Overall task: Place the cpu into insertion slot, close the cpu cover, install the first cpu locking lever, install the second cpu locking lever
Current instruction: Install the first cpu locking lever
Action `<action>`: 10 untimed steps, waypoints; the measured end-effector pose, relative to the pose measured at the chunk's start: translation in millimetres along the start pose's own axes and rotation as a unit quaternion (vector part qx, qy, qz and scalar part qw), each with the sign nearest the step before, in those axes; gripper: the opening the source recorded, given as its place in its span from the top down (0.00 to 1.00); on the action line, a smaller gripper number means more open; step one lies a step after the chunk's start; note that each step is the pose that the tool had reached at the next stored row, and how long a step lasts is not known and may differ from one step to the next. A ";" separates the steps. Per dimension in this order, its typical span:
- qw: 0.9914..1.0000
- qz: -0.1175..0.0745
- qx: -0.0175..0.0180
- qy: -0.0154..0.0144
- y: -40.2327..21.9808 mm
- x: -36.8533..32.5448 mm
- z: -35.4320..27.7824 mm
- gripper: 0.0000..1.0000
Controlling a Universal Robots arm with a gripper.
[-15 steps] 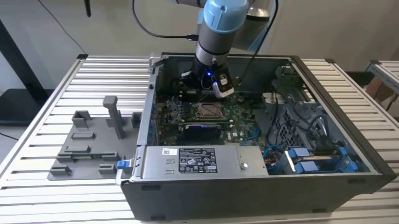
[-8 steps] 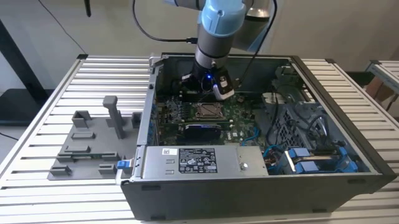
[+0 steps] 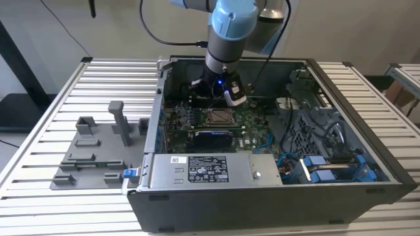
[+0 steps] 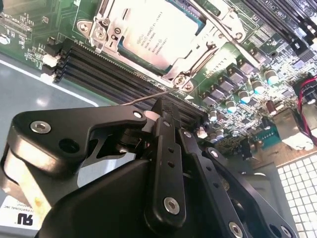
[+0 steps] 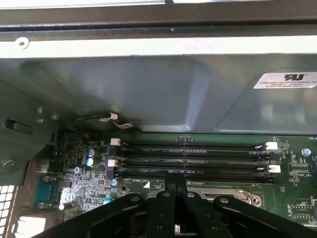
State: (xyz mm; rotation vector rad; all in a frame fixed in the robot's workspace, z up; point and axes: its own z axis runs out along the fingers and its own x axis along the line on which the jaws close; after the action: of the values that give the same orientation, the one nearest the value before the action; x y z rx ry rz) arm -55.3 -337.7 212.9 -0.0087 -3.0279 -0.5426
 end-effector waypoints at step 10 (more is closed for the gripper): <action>1.000 -0.001 0.000 0.000 -1.4 -0.8 3.5 0.89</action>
State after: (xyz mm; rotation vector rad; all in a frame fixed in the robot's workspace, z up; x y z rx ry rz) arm -54.8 -337.7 209.1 -0.0066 -3.0283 -0.5425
